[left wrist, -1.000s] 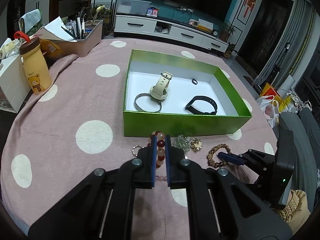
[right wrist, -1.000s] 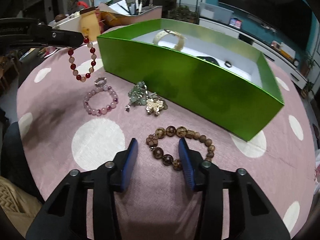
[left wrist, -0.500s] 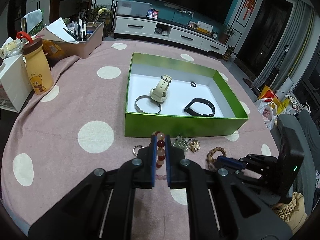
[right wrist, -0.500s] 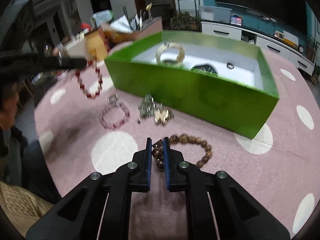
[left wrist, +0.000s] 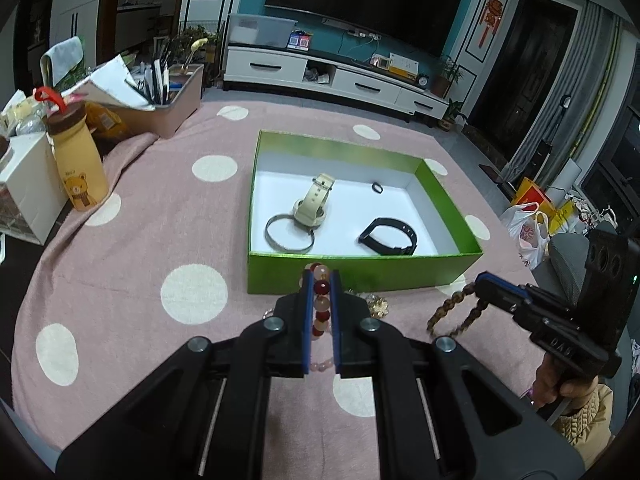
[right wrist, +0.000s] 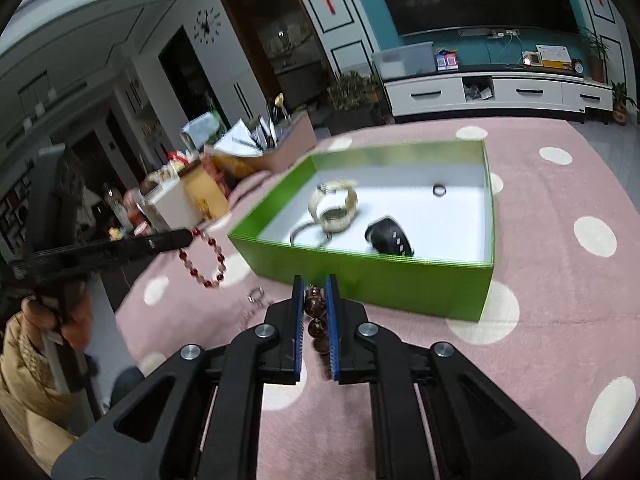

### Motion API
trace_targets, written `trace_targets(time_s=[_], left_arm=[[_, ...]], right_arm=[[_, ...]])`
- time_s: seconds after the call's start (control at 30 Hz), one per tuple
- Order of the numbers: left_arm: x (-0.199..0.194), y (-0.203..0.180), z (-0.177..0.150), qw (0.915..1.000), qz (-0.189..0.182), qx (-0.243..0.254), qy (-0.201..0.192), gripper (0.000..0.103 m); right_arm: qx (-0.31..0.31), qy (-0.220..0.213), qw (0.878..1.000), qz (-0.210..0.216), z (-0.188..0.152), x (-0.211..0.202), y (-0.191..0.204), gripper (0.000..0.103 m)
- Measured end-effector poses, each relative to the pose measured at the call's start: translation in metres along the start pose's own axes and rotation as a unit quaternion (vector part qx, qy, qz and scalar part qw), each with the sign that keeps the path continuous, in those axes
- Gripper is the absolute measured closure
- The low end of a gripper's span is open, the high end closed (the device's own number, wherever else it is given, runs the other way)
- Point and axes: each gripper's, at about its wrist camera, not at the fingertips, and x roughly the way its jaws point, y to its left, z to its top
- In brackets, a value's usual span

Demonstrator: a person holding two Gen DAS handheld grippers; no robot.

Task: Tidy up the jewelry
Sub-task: 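Carry both bead bracelets up over the green box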

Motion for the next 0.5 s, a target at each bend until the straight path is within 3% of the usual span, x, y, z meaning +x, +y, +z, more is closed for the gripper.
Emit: trace_targets(time_s=[0.5], left_arm=[[0.01, -0.026, 0.047, 0.9993, -0.017, 0.031, -0.013, 0.096]], right_arm=[[-0.001, -0.064, 0.998, -0.029, 0.044, -0.03, -0.013, 0.093]])
